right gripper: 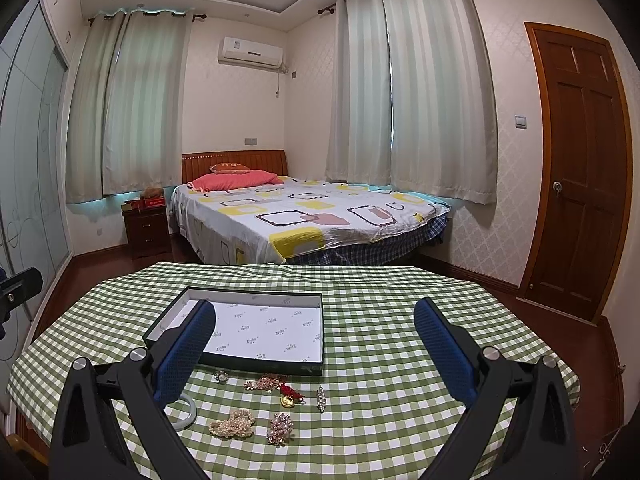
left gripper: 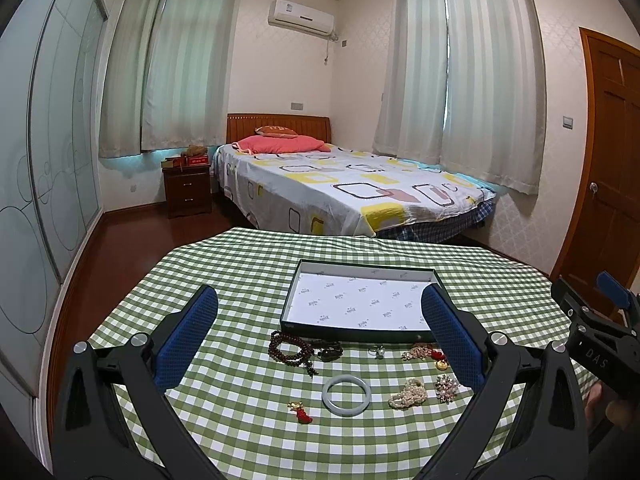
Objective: Organize jewelry
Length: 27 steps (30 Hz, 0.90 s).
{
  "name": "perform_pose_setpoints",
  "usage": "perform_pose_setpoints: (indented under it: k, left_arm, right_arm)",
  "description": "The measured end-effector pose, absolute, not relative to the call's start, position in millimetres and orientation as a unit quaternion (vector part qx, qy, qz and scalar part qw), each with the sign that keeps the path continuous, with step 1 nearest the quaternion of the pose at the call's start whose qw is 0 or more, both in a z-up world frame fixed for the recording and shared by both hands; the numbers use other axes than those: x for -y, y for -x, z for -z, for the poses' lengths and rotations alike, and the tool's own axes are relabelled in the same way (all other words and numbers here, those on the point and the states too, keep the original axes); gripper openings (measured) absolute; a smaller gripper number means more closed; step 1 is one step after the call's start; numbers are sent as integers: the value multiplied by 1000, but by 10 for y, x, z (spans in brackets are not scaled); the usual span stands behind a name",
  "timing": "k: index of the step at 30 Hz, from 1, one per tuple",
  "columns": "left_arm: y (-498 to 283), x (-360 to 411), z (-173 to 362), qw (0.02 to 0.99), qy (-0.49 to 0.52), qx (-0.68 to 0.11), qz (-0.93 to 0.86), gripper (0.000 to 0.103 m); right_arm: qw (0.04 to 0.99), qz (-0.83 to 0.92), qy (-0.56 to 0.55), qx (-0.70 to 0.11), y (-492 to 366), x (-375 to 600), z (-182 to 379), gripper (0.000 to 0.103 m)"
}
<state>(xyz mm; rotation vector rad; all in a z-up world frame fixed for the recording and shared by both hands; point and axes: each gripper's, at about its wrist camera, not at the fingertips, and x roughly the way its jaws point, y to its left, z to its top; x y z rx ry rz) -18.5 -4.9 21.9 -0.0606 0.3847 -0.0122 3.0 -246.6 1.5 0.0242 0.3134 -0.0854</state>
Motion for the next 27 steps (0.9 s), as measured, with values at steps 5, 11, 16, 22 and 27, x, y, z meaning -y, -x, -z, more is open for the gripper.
perform_pose_setpoints:
  k: [5, 11, 16, 22, 27]
  left_arm:
    - [188, 48, -222, 981, 31, -192, 6, 99]
    - [190, 53, -211, 981, 30, -193, 7, 99]
    - [184, 56, -188, 980, 29, -195, 8, 99]
    - [194, 54, -165, 980, 30, -194, 8, 99]
    - [194, 55, -164, 980, 30, -194, 8, 99]
  right_arm:
    - [987, 43, -12, -156, -27, 2459, -3, 97]
    - [987, 43, -11, -155, -24, 2449, 22, 97]
    - [987, 43, -11, -156, -21, 2447, 10, 97]
    - [987, 43, -11, -155, -16, 2440, 30, 97]
    - [987, 43, -11, -155, -15, 2438, 34, 97]
